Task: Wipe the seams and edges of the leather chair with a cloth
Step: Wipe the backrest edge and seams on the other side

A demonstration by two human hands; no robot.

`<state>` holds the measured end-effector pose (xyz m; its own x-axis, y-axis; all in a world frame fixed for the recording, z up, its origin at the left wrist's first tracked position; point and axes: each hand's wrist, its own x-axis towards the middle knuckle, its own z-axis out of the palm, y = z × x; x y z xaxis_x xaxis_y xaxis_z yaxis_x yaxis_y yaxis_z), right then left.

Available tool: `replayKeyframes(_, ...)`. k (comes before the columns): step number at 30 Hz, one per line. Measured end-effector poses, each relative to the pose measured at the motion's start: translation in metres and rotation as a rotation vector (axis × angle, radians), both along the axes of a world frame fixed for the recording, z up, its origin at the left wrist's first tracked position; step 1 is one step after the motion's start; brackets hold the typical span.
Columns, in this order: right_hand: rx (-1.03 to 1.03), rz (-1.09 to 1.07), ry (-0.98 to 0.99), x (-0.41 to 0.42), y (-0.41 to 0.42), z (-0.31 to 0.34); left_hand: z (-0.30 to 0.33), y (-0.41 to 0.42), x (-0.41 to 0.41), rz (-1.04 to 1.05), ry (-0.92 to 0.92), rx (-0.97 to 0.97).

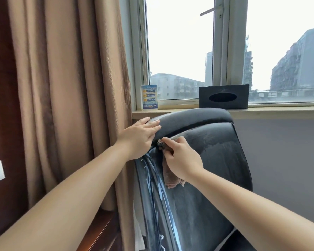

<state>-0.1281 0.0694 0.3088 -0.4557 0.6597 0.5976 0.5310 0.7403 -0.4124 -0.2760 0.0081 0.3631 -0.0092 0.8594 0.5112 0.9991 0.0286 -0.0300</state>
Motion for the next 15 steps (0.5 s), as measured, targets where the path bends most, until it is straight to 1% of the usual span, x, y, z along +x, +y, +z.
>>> replayKeyframes(1,-0.041,-0.012,0.021,-0.001,0.000,0.002,-0.001,0.000,0.000,-0.003,-0.005,0.004)
replayKeyframes(2,-0.039,-0.004,0.012,-0.003,-0.003,0.002,-0.002,-0.001,-0.001,-0.007,-0.009,0.009)
replayKeyframes(6,0.117,0.057,-0.105,-0.001,-0.016,-0.007,-0.003,-0.004,-0.004,-0.036,-0.050,0.033)
replayKeyframes(8,0.085,0.009,-0.092,0.000,-0.012,-0.003,-0.003,-0.004,-0.003,-0.049,-0.080,0.040)
replayKeyframes(10,0.046,0.011,-0.050,-0.004,-0.014,-0.002,-0.004,-0.004,-0.003,-0.053,-0.108,0.054)
replayKeyframes(13,0.111,0.078,-0.096,-0.005,-0.022,-0.010,-0.006,-0.006,-0.004,-0.061,-0.122,0.067)
replayKeyframes(15,0.102,0.059,-0.093,-0.004,-0.019,-0.009,-0.006,-0.006,-0.004,-0.066,-0.125,0.067)
